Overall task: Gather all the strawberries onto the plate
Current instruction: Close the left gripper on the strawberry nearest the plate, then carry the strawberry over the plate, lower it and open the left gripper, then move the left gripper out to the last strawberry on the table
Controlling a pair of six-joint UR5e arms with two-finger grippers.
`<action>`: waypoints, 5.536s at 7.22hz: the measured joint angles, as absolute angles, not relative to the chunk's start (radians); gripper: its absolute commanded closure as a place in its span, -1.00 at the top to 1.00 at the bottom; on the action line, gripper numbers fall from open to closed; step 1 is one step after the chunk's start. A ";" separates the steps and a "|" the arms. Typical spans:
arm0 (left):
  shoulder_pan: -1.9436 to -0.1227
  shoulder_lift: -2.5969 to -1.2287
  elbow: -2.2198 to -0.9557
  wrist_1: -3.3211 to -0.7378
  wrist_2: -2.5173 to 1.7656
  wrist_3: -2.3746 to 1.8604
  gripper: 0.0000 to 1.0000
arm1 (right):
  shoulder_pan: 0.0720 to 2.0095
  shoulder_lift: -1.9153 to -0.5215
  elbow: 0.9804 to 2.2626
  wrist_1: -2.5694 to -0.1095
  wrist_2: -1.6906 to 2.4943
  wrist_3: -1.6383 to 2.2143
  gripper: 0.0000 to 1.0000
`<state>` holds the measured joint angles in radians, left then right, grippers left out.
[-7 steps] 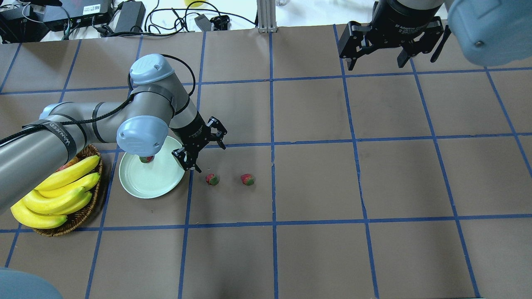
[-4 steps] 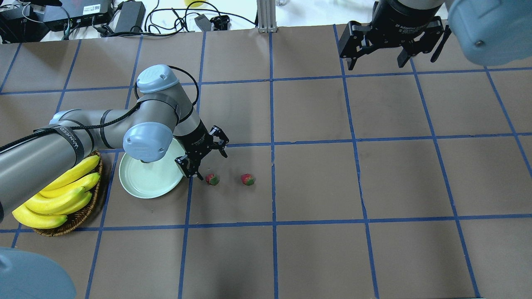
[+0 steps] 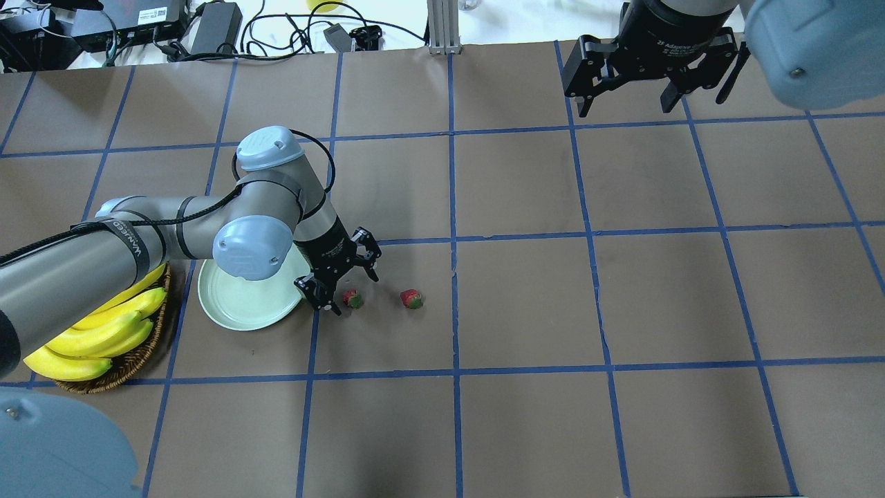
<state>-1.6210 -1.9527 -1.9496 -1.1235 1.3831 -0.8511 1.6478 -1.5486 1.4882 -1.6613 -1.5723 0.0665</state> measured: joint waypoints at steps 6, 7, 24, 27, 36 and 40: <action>-1.620 -1.935 -1.898 -1.124 1.384 -0.846 -1.00 | 1.648 -1.549 1.489 -1.661 -1.572 0.066 1.00; -1.618 -1.923 -1.829 -1.185 1.414 -0.820 -1.00 | 1.648 -1.549 1.489 -1.660 -1.572 0.066 1.00; -1.446 -1.901 -1.793 -1.301 1.571 -0.282 1.00 | 1.647 -1.549 1.489 -1.660 -1.571 0.066 1.00; -1.553 -1.900 -1.785 -1.245 1.398 -0.572 1.00 | 1.646 -1.549 1.488 -1.659 -1.571 0.066 1.00; -1.704 -1.958 -1.954 -0.992 1.206 -1.002 0.86 | 1.645 -1.549 1.488 -1.657 -1.571 0.067 1.00; -1.721 -1.972 -1.962 -0.995 1.206 -0.991 -0.90 | 1.645 -1.549 1.488 -1.657 -1.569 0.067 1.00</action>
<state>-1.7215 -1.9717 -1.9621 -0.9951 1.2058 -0.9913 1.6446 -1.5490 1.4885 -1.6567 -1.5689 0.0675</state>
